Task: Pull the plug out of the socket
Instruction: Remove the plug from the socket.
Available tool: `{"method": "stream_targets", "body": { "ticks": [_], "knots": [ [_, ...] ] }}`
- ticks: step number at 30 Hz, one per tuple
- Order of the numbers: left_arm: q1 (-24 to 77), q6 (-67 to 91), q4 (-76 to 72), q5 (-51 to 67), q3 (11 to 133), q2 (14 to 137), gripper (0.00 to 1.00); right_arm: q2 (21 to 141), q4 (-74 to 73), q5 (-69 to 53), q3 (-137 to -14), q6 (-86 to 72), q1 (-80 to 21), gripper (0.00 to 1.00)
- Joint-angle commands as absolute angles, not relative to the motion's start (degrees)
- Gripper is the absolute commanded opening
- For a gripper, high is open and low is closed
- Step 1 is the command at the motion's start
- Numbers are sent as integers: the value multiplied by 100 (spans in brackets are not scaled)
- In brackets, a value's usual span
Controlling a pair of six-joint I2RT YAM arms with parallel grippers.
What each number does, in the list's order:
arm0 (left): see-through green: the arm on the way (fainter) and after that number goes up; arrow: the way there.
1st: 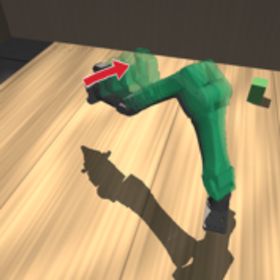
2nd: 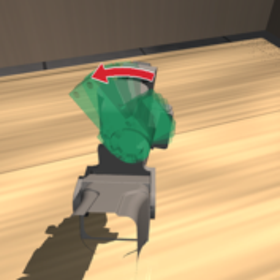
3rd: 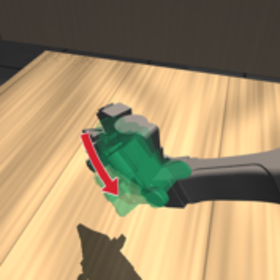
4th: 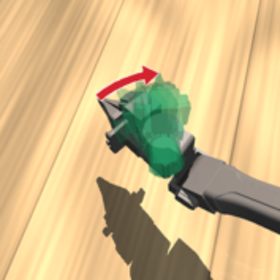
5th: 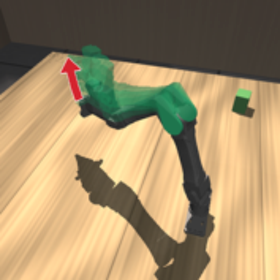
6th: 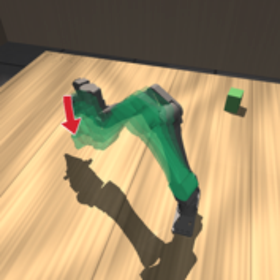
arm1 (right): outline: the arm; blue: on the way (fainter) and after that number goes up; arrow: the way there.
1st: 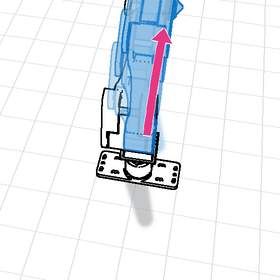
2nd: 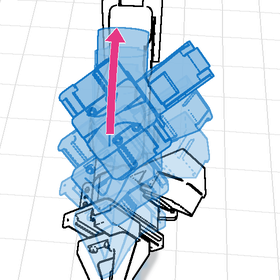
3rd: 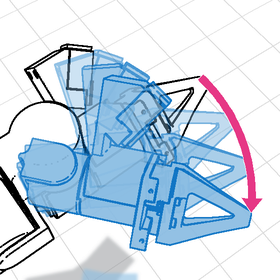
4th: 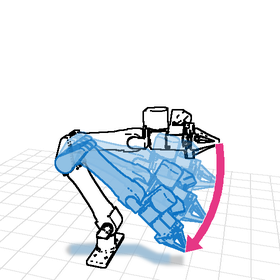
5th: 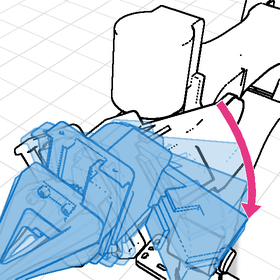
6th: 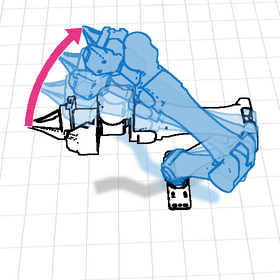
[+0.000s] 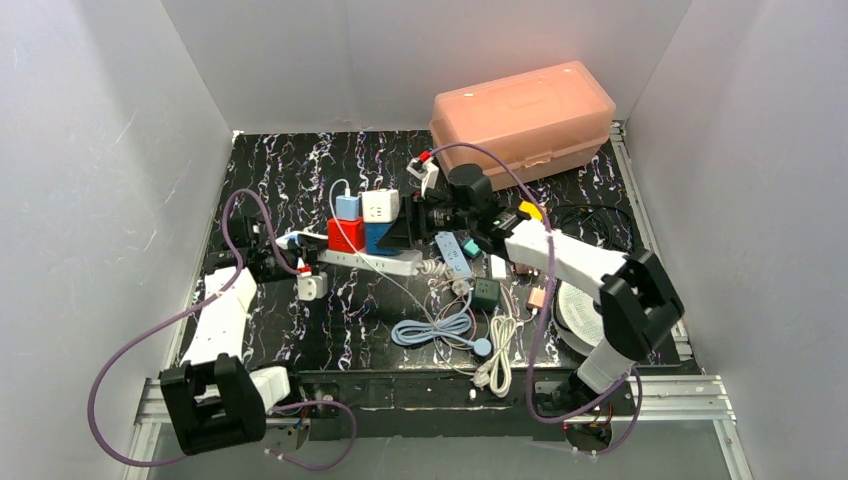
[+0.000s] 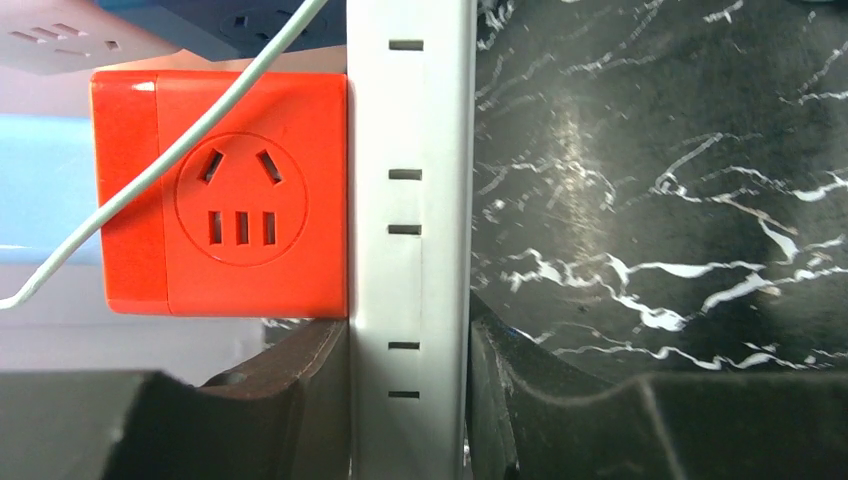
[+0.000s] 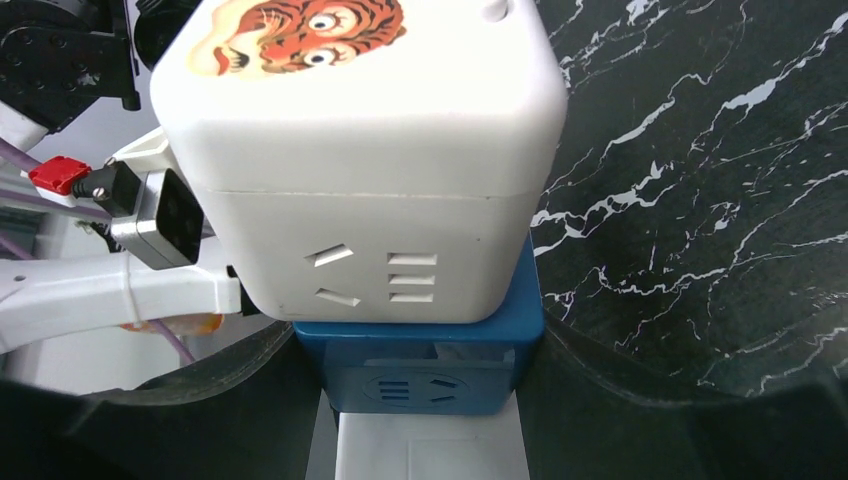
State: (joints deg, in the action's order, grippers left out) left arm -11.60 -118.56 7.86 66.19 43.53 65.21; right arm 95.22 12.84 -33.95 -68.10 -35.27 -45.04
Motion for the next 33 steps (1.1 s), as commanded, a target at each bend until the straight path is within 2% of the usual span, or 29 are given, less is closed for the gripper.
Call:
{"method": "stream_targets", "body": {
  "ticks": [1, 11, 14, 25, 33],
  "knots": [
    [-727, -15552, 1260, 7716, 4538, 6036, 0, 8533, 1464, -3268, -7206, -3044, -4623, 1],
    [-86, -15562, 1093, 7606, 4661, 5263, 0, 7433, 441, -2470, -7745, -2055, -4740, 1],
    [193, -15561, 1475, 7550, 4855, 5077, 0, 7255, 327, -2168, -7766, -1881, -4815, 1],
    [366, -15564, 2092, 7748, 4688, 4559, 0, 7211, 1902, -1445, -7689, -2235, -4740, 1],
    [380, -15559, 2087, 7970, 4472, 4423, 0, 7401, 2457, -1670, -7900, -2535, -4351, 1]
  ]
}}
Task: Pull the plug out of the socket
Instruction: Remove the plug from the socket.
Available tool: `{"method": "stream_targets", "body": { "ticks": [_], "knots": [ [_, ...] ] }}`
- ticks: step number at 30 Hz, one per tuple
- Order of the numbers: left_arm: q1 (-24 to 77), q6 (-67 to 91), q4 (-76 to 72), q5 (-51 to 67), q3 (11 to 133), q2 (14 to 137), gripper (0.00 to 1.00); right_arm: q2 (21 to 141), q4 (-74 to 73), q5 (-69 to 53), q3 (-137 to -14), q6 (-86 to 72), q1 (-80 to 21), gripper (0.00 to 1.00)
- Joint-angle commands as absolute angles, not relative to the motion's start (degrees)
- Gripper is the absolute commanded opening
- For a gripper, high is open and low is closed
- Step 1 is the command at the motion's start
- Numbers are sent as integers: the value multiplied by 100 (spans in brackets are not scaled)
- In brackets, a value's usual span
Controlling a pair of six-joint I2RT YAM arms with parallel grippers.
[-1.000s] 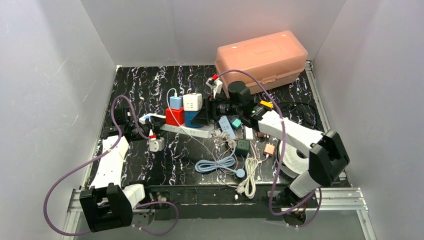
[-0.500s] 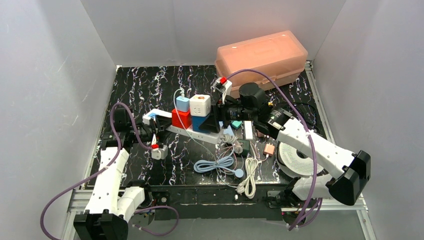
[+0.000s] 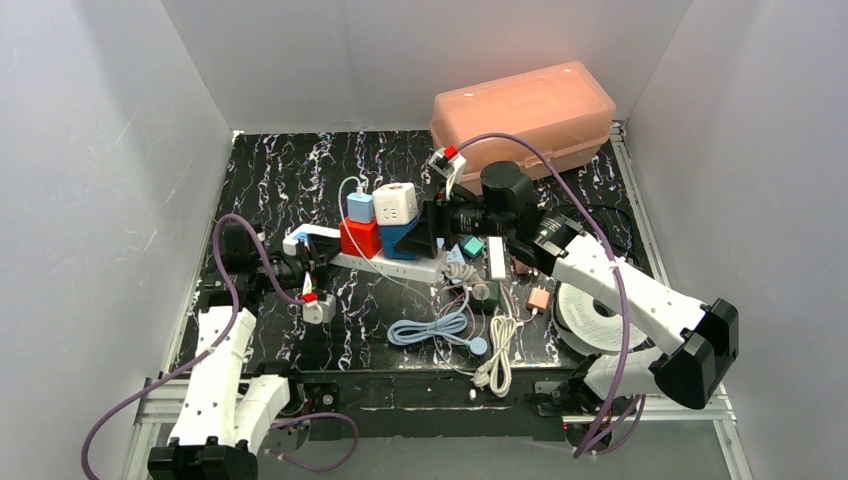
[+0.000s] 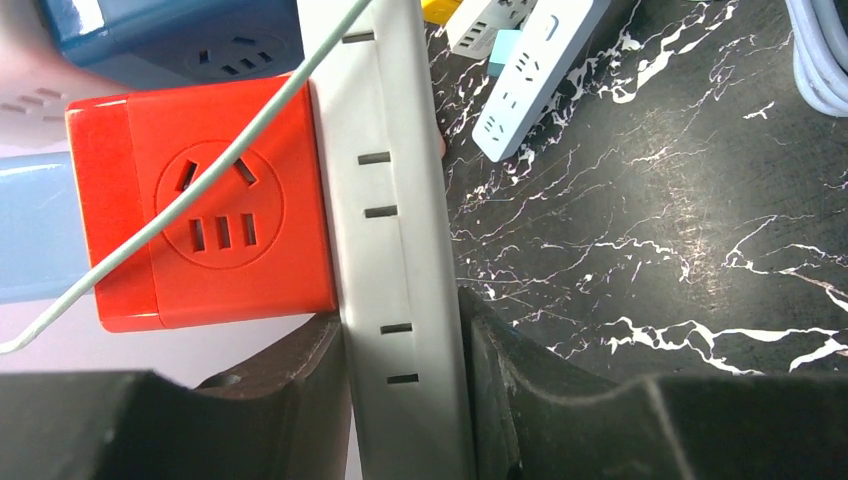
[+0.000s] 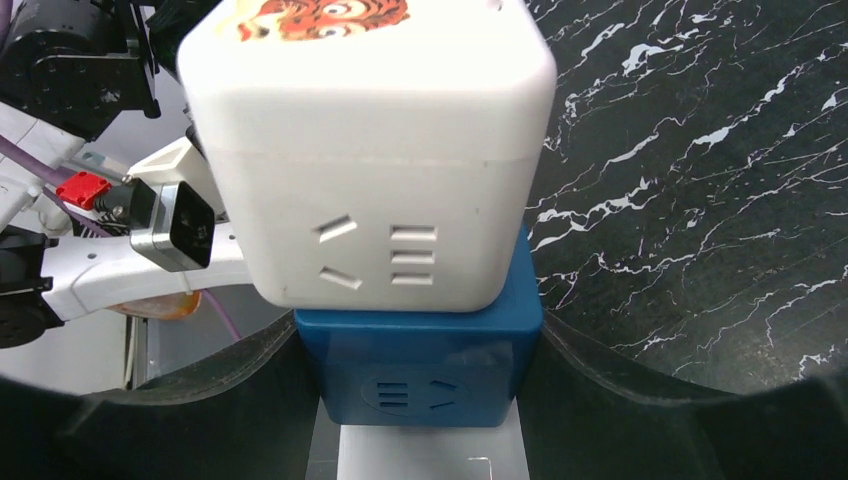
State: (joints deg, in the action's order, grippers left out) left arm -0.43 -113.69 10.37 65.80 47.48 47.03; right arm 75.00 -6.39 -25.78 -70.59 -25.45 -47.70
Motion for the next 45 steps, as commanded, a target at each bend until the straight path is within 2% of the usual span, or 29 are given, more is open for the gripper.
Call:
{"method": "stream_targets", "body": {
  "ticks": [1, 6, 11, 16, 21, 26, 33, 35, 40, 45],
  "knots": [
    [383, -15557, 2089, 7981, 4454, 4421, 0, 7378, 2529, -1682, -7846, -2534, -4351, 1],
    [391, -15537, 2258, 7848, 4624, 4560, 0, 7102, 2847, -1706, -7197, -2400, -4396, 1],
    [224, -15530, 2262, 7857, 4623, 4569, 0, 6518, 3302, -1063, -6302, -2116, -4405, 1],
    [221, -15529, 2505, 7747, 4508, 4447, 0, 6092, 3615, -689, -6139, -1795, -4379, 1],
    [106, -15516, 2392, 7646, 4579, 4573, 0, 6145, 3585, -601, -5911, -1968, -4381, 1],
    [-182, -15295, 2068, 7596, 4630, 4561, 0, 6318, 2588, -426, -5960, -1820, -4322, 1],
    [-347, -13371, 76, 7239, 4335, 4407, 0, 7338, 773, -729, -6635, -2097, -3938, 1],
    [-343, -13662, 350, 7335, 4335, 4375, 0, 7877, -185, -826, -7253, -2109, -3923, 1],
    [-357, -15116, 2162, 7593, 4661, 4377, 0, 9108, -2067, -1085, -8465, -2075, -3926, 1],
    [-348, -15232, 2343, 7653, 4761, 4335, 0, 9923, -2696, -1200, -8923, -2162, -3958, 1]
  ]
}}
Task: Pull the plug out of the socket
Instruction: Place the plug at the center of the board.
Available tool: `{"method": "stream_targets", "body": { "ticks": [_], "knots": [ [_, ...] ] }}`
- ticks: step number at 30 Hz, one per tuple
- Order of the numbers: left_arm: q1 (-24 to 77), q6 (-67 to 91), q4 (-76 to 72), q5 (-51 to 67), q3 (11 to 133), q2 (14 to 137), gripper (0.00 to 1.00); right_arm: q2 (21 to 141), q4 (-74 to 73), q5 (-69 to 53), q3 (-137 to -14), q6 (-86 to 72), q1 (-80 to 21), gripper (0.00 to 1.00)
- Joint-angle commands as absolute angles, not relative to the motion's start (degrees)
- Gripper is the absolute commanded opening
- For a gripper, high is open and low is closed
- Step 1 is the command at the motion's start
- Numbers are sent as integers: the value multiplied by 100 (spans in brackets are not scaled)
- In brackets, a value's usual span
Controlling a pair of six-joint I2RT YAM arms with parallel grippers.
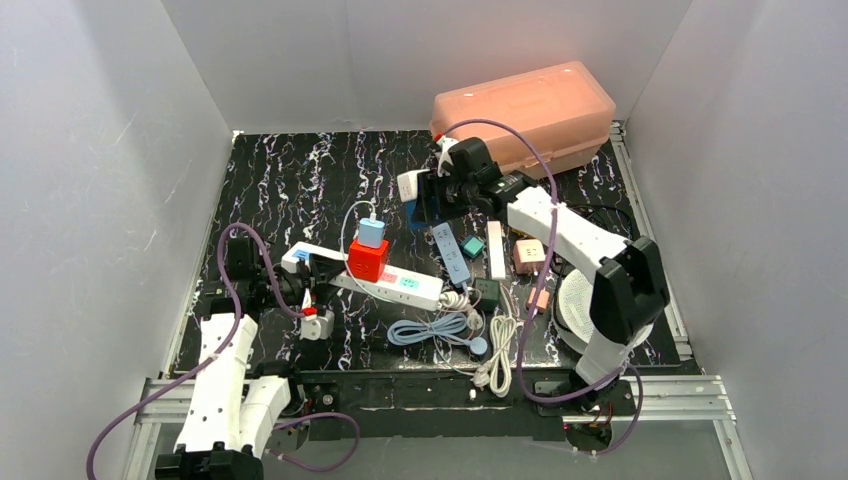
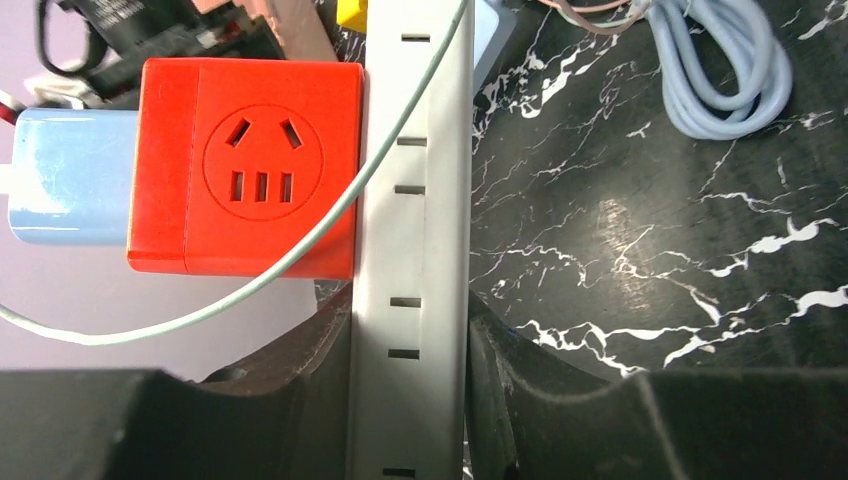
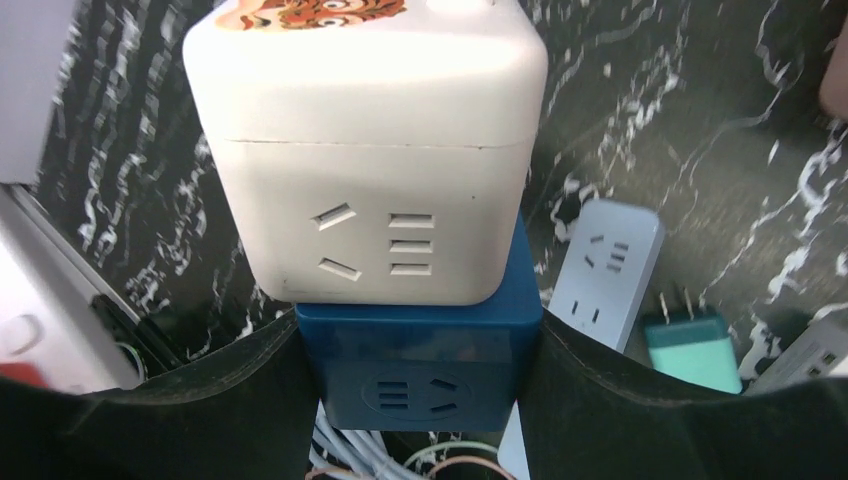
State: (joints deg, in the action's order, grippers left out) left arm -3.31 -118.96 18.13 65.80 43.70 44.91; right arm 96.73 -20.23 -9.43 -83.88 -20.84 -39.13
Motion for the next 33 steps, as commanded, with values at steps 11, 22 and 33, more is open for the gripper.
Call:
{"method": "stream_targets", "body": {
  "ticks": [11, 22, 33],
  "knots": [
    [-349, -15197, 2343, 7718, 4935, 4366, 0, 11613, -3907, -1052, -10380, -2244, -4516, 1],
    [-323, -15333, 2525, 7800, 5088, 4420, 0, 12781, -4622, -561, -11371, -2360, -4579, 2],
    [-312, -15435, 2637, 7805, 5020, 4440, 0, 12277, -4101, -459, -10997, -2148, -4571, 76]
  ]
}}
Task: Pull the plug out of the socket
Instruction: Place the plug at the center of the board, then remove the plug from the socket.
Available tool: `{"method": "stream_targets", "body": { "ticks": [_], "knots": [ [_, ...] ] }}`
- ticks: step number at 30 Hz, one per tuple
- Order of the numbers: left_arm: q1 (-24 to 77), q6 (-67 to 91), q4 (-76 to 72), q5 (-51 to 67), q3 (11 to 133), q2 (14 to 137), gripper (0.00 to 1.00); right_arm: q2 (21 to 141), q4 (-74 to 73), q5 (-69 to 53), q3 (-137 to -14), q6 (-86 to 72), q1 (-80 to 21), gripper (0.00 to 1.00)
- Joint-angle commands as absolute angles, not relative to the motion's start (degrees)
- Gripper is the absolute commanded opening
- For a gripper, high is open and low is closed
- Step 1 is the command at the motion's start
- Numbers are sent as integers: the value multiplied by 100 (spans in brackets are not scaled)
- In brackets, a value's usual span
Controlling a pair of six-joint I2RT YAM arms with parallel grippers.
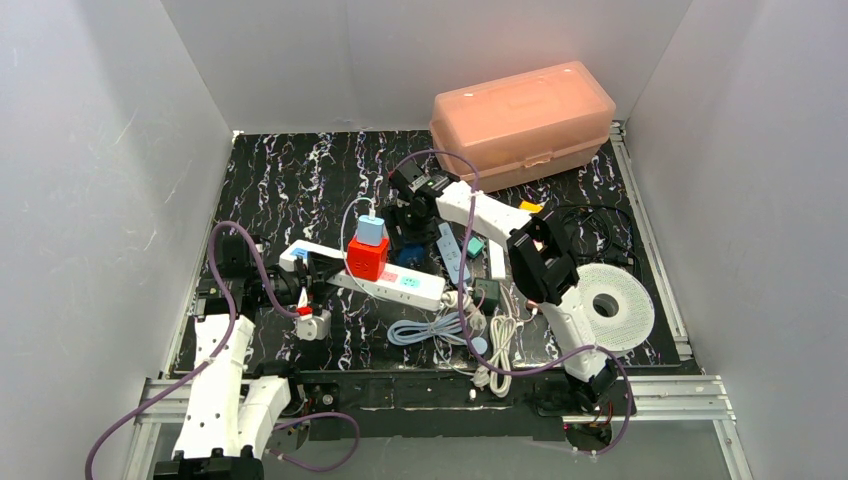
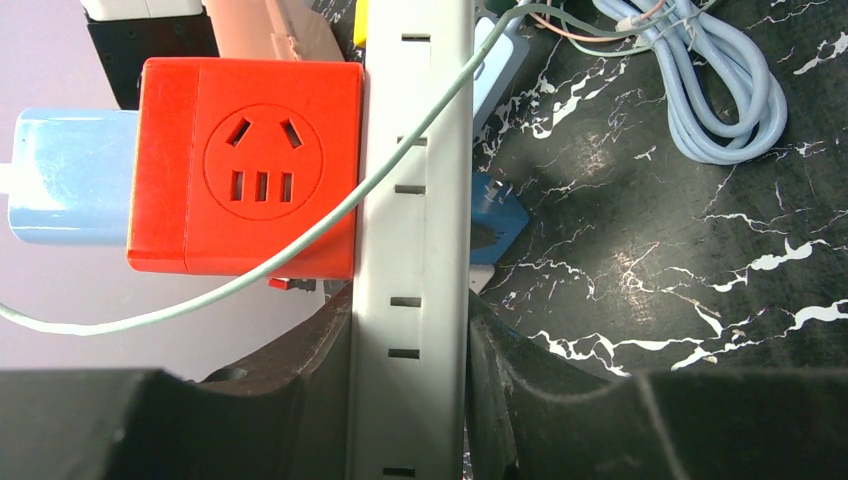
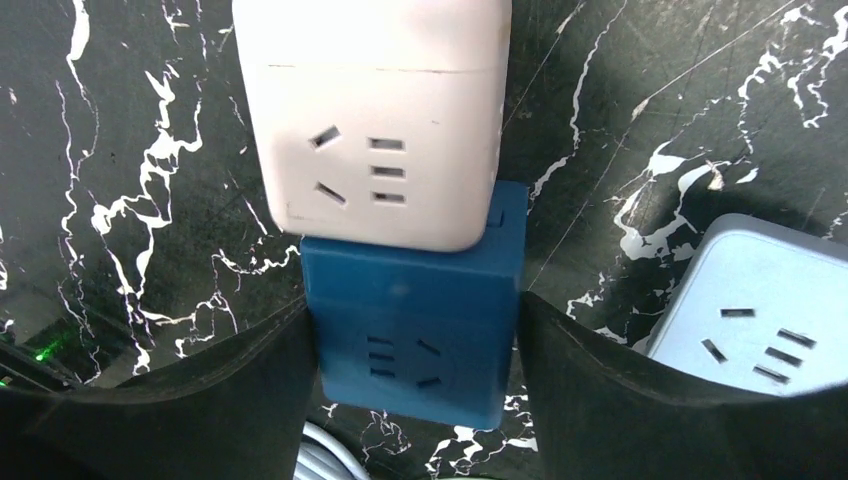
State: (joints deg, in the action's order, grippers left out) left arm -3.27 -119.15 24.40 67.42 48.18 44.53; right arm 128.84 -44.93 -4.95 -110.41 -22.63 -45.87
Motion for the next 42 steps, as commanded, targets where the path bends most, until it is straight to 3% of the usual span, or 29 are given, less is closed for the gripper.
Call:
{"method": "stream_targets", "body": {
  "ticks": [1, 10, 19, 24, 27, 33, 42],
  "knots": [
    [-308, -15446, 2643, 7805, 5007, 4427, 0, 12162, -4055, -477, -10999, -2131, -4570, 78],
    [-308, -15447, 2555, 7739, 4944, 4396, 0, 10984, -4035, -585, -11195, -1972, -4401, 84],
    [-299, -15057, 2110, 7672, 4843, 4377, 0, 7949, -1164, -1857, -7979, -2219, -3923, 86],
    [-300, -14479, 1478, 7574, 4715, 4360, 0, 7002, 1248, -2858, -6213, -2588, -3943, 87],
    [-299, -14286, 1274, 7542, 4659, 4362, 0, 6999, 2162, -3305, -5848, -2793, -4068, 87],
    [-299, -14023, 899, 7496, 4568, 4360, 0, 7829, 2439, -4091, -6508, -2985, -4258, 88],
    [-275, -13610, 427, 7412, 4481, 4375, 0, 8402, 2481, -3830, -6851, -2512, -4797, 89]
  ]
}}
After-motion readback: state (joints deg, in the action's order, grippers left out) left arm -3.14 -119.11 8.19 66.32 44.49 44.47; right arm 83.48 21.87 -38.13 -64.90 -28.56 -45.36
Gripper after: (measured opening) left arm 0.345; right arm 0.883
